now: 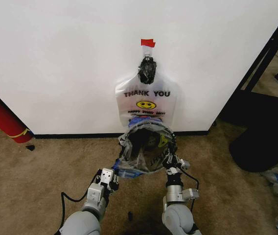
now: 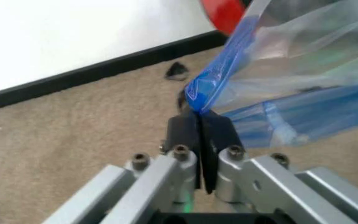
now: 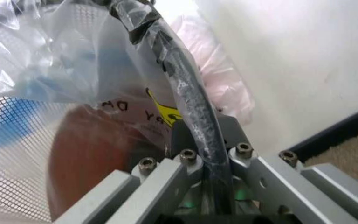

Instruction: Pick up the garbage bag from the wall and place it over the trash bin.

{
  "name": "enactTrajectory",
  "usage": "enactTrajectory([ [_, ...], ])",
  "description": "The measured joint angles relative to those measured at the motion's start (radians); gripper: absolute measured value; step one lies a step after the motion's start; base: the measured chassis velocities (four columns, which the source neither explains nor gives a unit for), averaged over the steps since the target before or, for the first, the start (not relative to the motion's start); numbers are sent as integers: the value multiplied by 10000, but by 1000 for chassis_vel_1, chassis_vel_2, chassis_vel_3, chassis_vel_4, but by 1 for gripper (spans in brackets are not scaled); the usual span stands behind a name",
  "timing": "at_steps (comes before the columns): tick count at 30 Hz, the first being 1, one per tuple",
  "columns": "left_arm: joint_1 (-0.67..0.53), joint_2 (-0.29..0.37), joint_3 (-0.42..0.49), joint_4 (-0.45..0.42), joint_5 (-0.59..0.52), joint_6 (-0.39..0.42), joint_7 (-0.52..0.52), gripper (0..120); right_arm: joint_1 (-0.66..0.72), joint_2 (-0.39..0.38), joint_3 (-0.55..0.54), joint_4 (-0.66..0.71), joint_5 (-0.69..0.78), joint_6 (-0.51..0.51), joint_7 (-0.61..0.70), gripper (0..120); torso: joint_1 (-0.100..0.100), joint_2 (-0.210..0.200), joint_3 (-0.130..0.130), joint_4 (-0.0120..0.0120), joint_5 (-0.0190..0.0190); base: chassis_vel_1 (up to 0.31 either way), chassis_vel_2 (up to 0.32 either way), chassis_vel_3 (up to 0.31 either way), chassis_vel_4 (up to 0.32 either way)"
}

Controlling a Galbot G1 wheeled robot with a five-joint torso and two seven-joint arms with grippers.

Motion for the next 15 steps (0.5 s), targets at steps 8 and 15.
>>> enactTrajectory([
  [8,-411,-336,77,1232,945,-496,181,0,-448,-311,-235,1094,1094,-1333,848,0,0,0,0,0,0,0,0,0,0],
  [15,-579,-602,290,1558,1295,-874,595,0,-604,-407,-267,1628,1971,-1833,1126,0,0,0,0,0,0,0,0,0,0],
])
